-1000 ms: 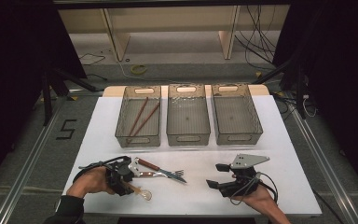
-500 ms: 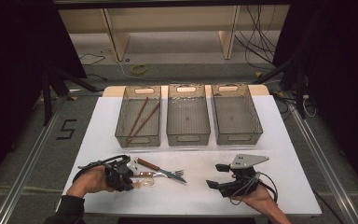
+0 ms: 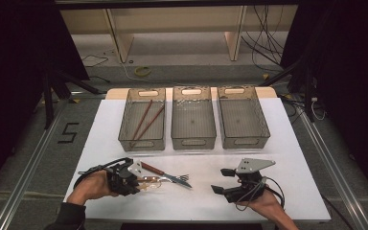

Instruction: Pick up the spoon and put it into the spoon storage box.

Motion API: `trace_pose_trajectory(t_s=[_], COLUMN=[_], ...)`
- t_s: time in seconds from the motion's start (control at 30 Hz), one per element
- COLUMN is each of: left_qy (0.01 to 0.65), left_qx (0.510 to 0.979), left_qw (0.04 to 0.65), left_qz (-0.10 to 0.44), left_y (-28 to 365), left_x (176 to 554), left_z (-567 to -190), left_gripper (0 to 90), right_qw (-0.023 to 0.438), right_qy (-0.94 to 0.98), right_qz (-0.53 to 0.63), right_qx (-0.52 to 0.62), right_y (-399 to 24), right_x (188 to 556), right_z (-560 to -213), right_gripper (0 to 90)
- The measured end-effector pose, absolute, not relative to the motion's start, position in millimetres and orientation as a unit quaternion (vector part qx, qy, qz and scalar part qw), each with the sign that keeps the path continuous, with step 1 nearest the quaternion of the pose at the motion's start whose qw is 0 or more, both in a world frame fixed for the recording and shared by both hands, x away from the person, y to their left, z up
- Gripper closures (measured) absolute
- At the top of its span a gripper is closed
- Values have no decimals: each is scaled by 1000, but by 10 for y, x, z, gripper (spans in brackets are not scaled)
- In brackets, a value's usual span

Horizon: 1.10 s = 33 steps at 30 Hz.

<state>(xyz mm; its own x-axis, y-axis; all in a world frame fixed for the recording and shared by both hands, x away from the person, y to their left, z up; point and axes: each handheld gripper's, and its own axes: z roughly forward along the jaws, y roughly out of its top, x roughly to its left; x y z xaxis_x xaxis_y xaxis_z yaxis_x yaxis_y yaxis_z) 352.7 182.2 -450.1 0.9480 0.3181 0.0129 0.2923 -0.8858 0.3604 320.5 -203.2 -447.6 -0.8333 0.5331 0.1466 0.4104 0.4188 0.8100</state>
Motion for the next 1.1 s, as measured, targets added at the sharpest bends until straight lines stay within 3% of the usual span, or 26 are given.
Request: trace_pose_trajectory(t_s=[0.33, 1.1], left_qy=[229, 289], left_qx=[930, 871], left_qw=[278, 385], left_qz=[68, 94], left_y=[1681, 1268], left_x=[3618, 4177], left_z=[-4306, -4026], left_gripper=[759, 759], right_qw=[73, 76], right_qy=[834, 828], right_qz=[465, 469], right_qx=[287, 297], right_y=[-2051, -2078], right_x=[3204, 3216], right_z=[-4472, -4475], right_gripper=[309, 309])
